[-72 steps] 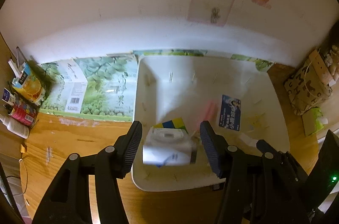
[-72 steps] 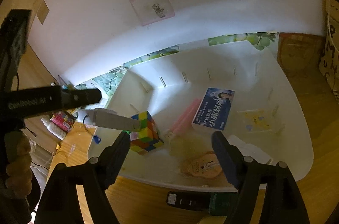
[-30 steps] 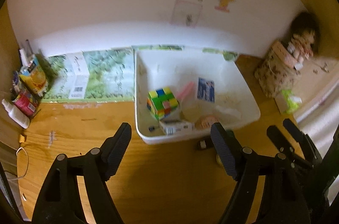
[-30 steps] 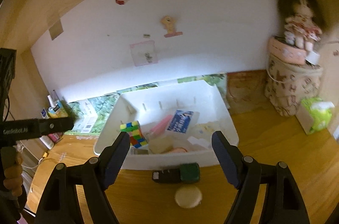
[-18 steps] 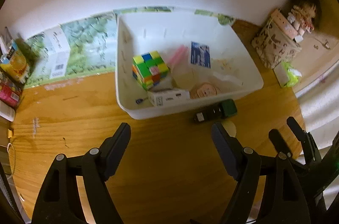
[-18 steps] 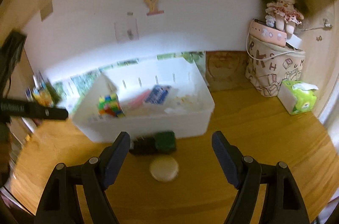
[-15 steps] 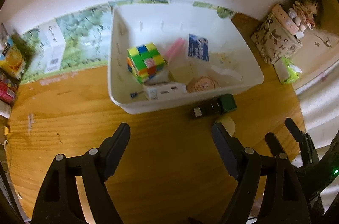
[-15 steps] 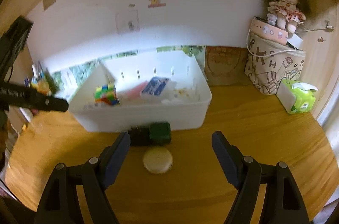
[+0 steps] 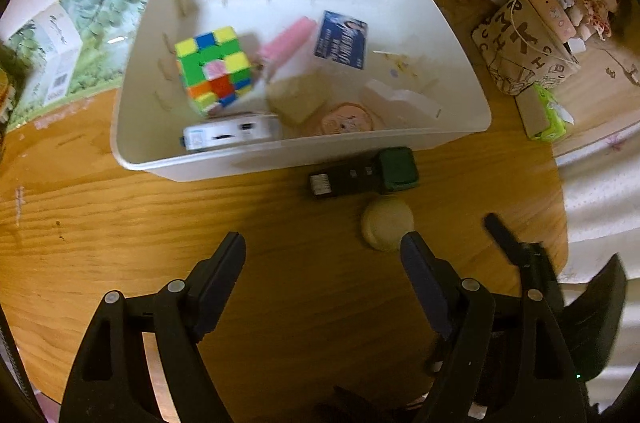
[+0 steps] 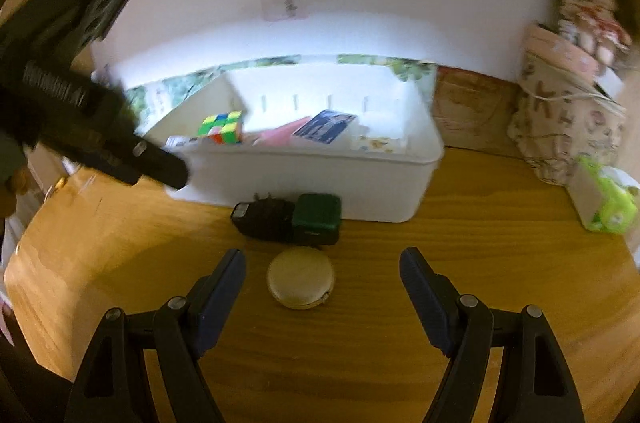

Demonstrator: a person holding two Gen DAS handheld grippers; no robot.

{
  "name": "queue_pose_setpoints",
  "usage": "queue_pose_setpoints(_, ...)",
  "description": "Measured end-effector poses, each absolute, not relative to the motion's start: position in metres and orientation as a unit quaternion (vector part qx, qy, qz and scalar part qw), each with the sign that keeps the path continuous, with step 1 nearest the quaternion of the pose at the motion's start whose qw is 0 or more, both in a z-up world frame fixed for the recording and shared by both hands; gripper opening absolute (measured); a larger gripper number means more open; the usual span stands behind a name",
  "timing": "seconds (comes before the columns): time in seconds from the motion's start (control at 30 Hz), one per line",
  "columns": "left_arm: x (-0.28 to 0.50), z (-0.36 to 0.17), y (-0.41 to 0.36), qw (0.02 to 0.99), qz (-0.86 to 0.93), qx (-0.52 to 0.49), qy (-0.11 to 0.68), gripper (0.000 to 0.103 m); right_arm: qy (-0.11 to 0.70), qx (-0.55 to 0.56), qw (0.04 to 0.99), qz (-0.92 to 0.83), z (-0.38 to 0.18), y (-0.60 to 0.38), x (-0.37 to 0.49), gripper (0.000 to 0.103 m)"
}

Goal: Organize rigid objects
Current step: 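Move both tools back toward the gold compact and charger on the desk, then grasp the round gold compact with the right tool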

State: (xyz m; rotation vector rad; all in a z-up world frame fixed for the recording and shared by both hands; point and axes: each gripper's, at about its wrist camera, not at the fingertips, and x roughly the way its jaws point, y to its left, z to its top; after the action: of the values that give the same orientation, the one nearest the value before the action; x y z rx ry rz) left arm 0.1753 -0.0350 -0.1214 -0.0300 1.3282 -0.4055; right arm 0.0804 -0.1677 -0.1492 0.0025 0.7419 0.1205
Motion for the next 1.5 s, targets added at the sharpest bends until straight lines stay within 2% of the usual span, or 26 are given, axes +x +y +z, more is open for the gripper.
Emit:
queue_pose_setpoints(0.33,0.186,-0.129,-0.064,0.742,-0.164,-0.043,0.648,0.082,0.391,-0.076,0.907,0.135,-0.182,-0.153,0.102,0.080)
queue_pose_setpoints(0.63,0.197,-0.146,-0.080,0.721,-0.143,-0.074,0.674,0.082,0.397,-0.076,0.896,0.182,-0.196,-0.159,0.116,0.079)
queue_pose_setpoints(0.67,0.198,-0.148,-0.082,0.719,-0.141,-0.075,0.676,0.082,0.374,-0.077,0.905,0.186,-0.197,-0.159,0.117,0.078)
queue_pose_setpoints(0.8,0.203,-0.155,-0.090,0.712,-0.137,-0.083,0.684,0.082,0.374,-0.084,0.900,0.208,-0.201,-0.158,0.123,0.074)
queue_pose_setpoints(1.1,0.213,-0.170,-0.104,0.696,-0.120,-0.106,0.700,0.082,0.386,-0.065,0.887,0.247,-0.207,-0.162,0.133,0.056)
queue_pose_setpoints(1.33,0.221,-0.183,-0.122,0.682,-0.105,-0.105,0.717,0.081,0.388,-0.064,0.879,0.271,-0.208,-0.165,0.139,0.056)
queue_pose_setpoints(1.5,0.226,-0.189,-0.127,0.674,-0.089,-0.106,0.726,0.072,0.402,-0.063,0.870,0.279,-0.209,-0.173,0.142,0.056)
